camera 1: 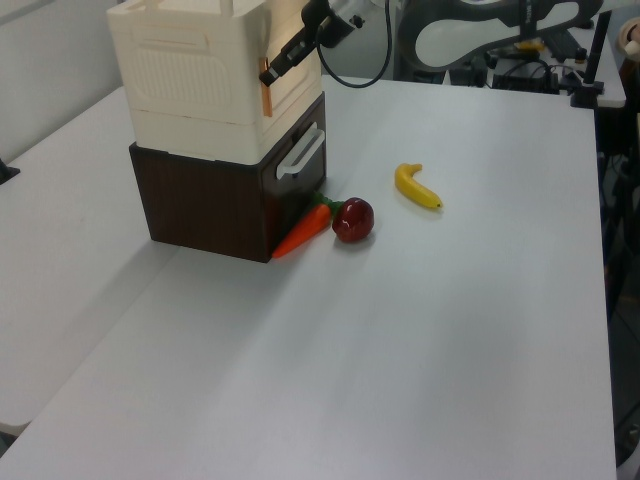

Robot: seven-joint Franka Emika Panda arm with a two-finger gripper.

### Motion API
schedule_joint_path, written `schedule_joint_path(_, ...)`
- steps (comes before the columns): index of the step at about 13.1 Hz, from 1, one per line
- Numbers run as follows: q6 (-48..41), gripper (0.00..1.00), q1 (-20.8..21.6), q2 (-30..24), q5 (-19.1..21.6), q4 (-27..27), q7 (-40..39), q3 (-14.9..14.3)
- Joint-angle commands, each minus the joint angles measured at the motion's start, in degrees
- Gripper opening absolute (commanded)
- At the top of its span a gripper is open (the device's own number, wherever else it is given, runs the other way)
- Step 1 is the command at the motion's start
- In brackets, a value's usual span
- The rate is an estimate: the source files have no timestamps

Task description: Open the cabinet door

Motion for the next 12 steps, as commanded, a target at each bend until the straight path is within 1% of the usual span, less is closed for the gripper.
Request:
schedule_joint_path(1,-1.68,0.09,0.34,-4.58,-0.43,-3.25,2.34,-0.17)
schedule_joint_path(6,-11.78,0.10,0.43,-7.14,-0.16,-3.35,2.52,0.10)
schedule_joint_path(8,-14.16,0.15,0.43,-7.49,1.15,-3.35,2.52,0.36)
schedule_joint_path(9,-15.22,0.27,0.43,-8.02,2.02,-3.35,2.44,0.36)
schedule_joint_path(11,-18.29,0.54,0.43,-8.63,3.26,-3.44,2.44,0.36)
schedule_joint_path(12,-20.39,0.55,0.43,-9.24,3.87,-3.35,2.35,0.36)
